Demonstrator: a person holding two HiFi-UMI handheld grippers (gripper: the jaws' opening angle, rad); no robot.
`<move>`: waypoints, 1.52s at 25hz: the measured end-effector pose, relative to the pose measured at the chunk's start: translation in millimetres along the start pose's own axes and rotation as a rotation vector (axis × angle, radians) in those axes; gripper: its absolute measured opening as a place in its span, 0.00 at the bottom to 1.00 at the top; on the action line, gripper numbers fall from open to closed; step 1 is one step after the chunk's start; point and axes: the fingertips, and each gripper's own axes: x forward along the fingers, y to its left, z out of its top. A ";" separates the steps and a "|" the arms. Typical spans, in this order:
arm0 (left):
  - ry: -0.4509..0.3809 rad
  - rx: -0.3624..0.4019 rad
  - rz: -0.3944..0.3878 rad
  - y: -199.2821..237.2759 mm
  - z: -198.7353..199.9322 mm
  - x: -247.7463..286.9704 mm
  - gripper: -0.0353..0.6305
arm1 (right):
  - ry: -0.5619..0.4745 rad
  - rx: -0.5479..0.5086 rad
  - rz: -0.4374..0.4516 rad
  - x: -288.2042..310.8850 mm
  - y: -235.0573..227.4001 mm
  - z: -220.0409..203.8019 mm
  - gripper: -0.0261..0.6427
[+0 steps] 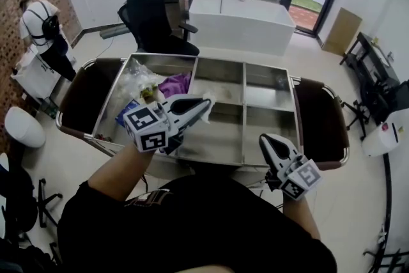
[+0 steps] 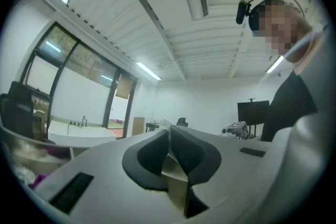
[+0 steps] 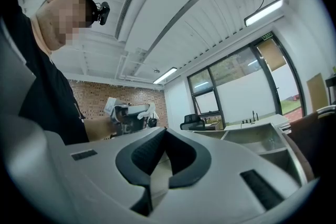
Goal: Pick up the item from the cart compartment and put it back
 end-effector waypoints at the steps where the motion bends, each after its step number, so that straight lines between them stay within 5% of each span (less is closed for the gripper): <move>1: 0.025 0.031 0.003 5.2 6.9 14.8 0.06 | -0.012 -0.004 -0.004 -5.3 -0.5 2.3 0.04; 8: 0.218 0.077 0.108 48.3 -3.9 149.1 0.07 | -0.106 -0.004 -0.055 -67.6 -18.4 19.1 0.04; 13: 0.402 0.172 0.185 57.0 -49.4 225.6 0.07 | -0.117 -0.027 -0.132 -125.9 -49.0 24.5 0.04; 20: 0.677 0.178 0.298 84.0 -126.7 276.8 0.07 | -0.098 -0.020 -0.214 -182.5 -87.6 23.1 0.04; 23: 0.739 0.128 0.305 96.9 -149.3 276.8 0.23 | -0.098 -0.024 -0.227 -193.4 -92.7 23.6 0.04; 25: 0.722 0.095 0.306 99.2 -148.2 277.4 0.38 | -0.099 -0.028 -0.230 -199.1 -93.4 24.5 0.04; 28: 0.601 0.081 0.295 91.6 -116.9 272.7 0.40 | -0.100 -0.022 -0.228 -199.0 -91.5 26.2 0.04; 30: 0.450 0.041 0.217 64.7 -81.4 260.7 0.39 | -0.098 -0.026 -0.222 -193.4 -89.3 28.1 0.04; 34: 0.189 -0.069 0.012 -7.3 -34.0 195.3 0.22 | -0.084 -0.040 -0.196 -163.3 -80.2 28.9 0.04; 38: 0.070 -0.108 -0.048 -39.5 -27.7 99.7 0.06 | -0.058 -0.052 -0.139 -106.2 -54.4 25.5 0.04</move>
